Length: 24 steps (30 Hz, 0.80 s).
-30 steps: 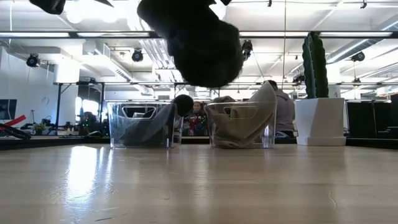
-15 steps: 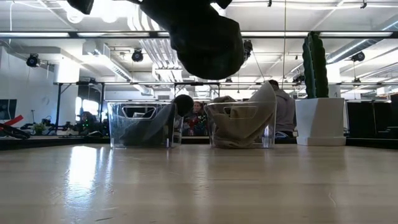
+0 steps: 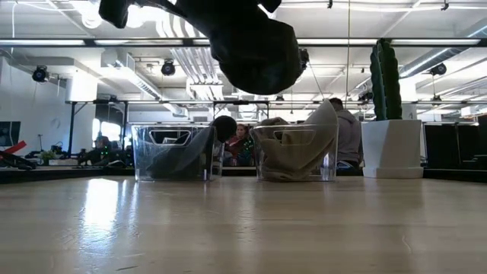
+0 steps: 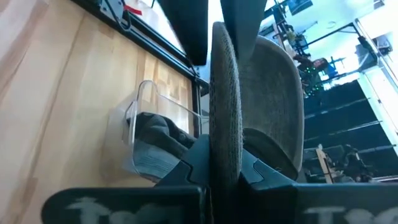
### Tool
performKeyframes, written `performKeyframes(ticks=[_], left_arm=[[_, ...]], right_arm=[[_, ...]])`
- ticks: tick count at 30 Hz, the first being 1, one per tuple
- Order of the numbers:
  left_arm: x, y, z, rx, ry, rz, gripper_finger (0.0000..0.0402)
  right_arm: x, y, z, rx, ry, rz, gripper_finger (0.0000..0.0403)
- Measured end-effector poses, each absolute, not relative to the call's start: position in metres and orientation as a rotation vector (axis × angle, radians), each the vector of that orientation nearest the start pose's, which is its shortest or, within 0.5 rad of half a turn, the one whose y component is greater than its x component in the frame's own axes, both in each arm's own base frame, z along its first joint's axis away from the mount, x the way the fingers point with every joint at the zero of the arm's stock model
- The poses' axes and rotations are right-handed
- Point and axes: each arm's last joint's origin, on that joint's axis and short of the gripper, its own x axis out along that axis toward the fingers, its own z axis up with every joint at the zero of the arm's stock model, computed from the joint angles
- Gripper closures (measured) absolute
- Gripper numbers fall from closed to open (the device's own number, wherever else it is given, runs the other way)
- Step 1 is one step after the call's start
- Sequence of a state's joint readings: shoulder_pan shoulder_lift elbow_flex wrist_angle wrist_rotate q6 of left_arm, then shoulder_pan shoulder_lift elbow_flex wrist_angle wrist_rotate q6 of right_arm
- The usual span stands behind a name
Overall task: Pick & Place hat
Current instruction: Put the black cap into the left transparent bin
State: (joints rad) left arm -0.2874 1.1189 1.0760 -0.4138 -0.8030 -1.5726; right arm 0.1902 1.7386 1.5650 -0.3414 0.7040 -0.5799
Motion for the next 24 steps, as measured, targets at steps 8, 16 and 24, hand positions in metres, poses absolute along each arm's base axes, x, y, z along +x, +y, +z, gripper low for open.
performKeyframes(ticks=[8, 16, 24], left_arm=[[0.239, -0.031, 0.352, -1.217, -0.112, 0.703, 0.0239], [0.239, -0.024, 0.350, -1.098, -0.062, 0.737, 0.0378], [0.230, -0.013, 0.351, -0.919, -0.005, 0.876, 0.0394]], right_arm=[[0.392, 0.059, 0.337, -0.729, 0.571, -0.318, 0.0389], [0.392, 0.059, 0.339, -0.689, 0.549, -0.332, 0.0362], [0.393, 0.061, 0.338, -0.599, 0.527, -0.341, 0.0309]])
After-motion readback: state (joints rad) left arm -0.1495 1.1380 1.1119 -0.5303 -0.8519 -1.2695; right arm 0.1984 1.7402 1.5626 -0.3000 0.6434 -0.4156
